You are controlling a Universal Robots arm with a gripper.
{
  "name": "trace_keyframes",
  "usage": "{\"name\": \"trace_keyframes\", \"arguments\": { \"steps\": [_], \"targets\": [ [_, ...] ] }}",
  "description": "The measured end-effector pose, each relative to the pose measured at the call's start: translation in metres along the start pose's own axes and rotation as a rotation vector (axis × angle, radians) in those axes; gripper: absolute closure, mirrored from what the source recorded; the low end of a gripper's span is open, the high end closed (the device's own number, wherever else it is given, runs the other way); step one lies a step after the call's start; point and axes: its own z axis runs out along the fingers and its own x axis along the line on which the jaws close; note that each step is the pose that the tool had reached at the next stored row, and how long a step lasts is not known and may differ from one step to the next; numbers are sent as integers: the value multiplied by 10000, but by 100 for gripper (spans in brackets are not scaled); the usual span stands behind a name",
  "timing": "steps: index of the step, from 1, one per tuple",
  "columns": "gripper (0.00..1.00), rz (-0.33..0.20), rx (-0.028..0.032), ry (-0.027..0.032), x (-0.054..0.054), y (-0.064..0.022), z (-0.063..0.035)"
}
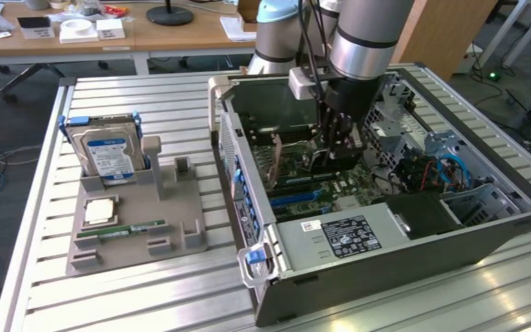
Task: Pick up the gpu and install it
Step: 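Insert the gpu into the slot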
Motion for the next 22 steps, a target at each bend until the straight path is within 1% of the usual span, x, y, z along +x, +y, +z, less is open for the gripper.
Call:
{"name": "trace_keyframes", "arguments": {
  "steps": [7,11,16,22],
  "targets": [
    [74,0,0,1,1,4,75],
    [74,1,0,2,1,7,75],
    [74,1,0,0,2,49,78],
    [74,-7,0,1,3,57,119]
  ]
}}
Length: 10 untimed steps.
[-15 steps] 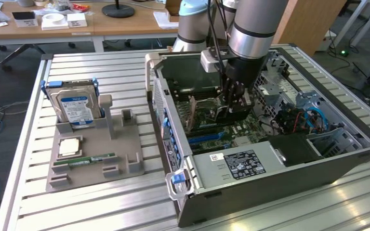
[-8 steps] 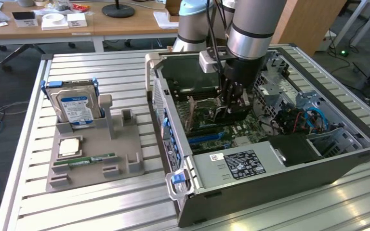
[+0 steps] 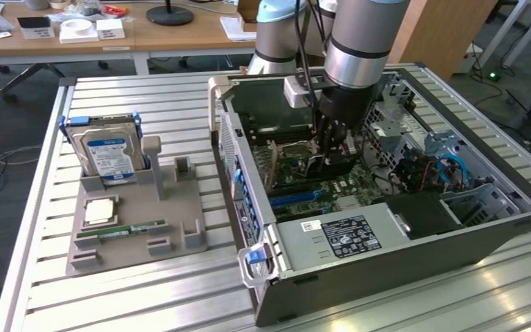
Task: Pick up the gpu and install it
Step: 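Insert the gpu into the slot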
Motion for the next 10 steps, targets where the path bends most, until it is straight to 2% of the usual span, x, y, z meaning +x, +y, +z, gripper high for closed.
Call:
{"name": "trace_keyframes", "arguments": {
  "steps": [10],
  "targets": [
    [74,-24,0,-2,7,36,20]
  ]
}}
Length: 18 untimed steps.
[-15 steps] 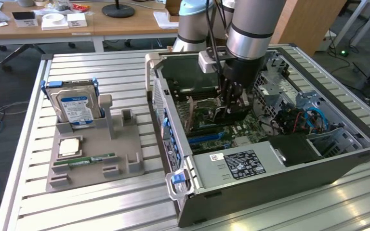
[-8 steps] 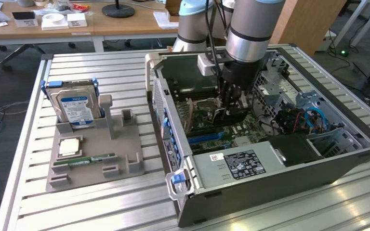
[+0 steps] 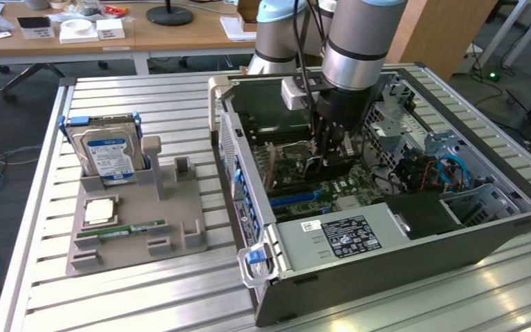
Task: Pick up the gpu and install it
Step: 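Insert the gpu into the slot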
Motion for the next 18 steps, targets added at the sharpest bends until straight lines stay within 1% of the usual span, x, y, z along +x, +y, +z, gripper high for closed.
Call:
{"name": "trace_keyframes", "arguments": {
  "steps": [5,11,13,18],
  "targets": [
    [74,-27,-1,0,12,20,27],
    [74,-53,-1,-1,25,33,29],
    [74,-71,-1,-1,44,48,29],
    [74,-88,-2,-1,49,70,37]
  ]
}}
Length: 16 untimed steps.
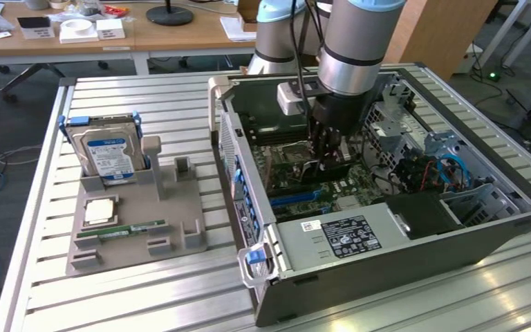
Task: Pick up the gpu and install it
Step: 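Insert the gpu into the slot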
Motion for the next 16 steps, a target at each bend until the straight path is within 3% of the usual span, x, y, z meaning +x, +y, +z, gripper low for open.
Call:
{"name": "trace_keyframes", "arguments": {
  "steps": [16],
  "targets": [
    [74,-14,0,-1,24,27,8]
  ]
}}
